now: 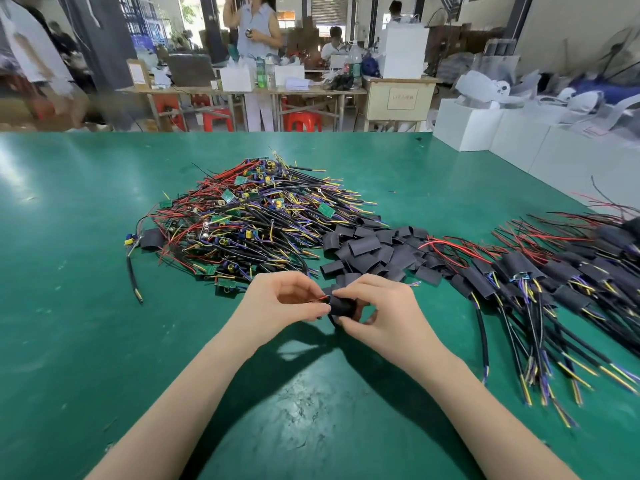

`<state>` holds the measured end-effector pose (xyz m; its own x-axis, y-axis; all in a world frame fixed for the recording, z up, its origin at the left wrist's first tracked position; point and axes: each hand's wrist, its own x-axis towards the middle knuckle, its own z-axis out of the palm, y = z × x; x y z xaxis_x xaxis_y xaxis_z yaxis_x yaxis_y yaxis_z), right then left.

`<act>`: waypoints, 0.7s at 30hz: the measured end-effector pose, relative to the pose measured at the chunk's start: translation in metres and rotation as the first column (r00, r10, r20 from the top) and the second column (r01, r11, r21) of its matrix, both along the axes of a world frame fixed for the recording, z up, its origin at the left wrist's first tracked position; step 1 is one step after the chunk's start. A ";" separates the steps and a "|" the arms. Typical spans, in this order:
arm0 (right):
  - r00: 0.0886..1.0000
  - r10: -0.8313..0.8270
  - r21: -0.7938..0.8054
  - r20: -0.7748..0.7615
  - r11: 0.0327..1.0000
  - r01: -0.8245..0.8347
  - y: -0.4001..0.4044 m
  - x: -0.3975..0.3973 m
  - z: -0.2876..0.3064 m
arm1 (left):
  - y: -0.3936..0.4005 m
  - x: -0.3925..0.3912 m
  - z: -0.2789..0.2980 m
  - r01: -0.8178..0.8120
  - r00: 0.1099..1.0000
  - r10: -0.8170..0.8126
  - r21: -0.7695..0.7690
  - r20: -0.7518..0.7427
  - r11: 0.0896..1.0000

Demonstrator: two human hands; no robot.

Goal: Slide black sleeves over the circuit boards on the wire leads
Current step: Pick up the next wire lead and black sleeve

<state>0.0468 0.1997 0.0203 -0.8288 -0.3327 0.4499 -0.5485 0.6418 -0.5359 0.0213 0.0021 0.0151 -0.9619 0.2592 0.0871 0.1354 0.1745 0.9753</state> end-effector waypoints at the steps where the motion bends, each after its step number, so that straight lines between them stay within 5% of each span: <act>1: 1.000 0.003 0.005 0.002 1.000 -0.003 0.000 0.000 0.000 | 0.000 0.000 0.000 -0.010 0.998 0.008 0.029 0.056 1.000; 5: 1.000 0.021 0.019 -0.015 1.000 -0.021 0.000 -0.001 0.000 | -0.003 0.000 0.000 -0.004 0.984 -0.013 0.095 0.178 0.995; 21: 0.986 -0.009 0.147 -0.168 0.989 0.034 0.001 -0.001 0.000 | -0.002 -0.004 -0.005 0.033 0.999 -0.034 0.026 0.037 0.999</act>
<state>0.0457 0.2005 0.0205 -0.7540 -0.3895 0.5289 -0.6074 0.7199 -0.3358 0.0171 0.0005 0.0104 -0.9555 0.2892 0.0582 0.1039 0.1455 0.9839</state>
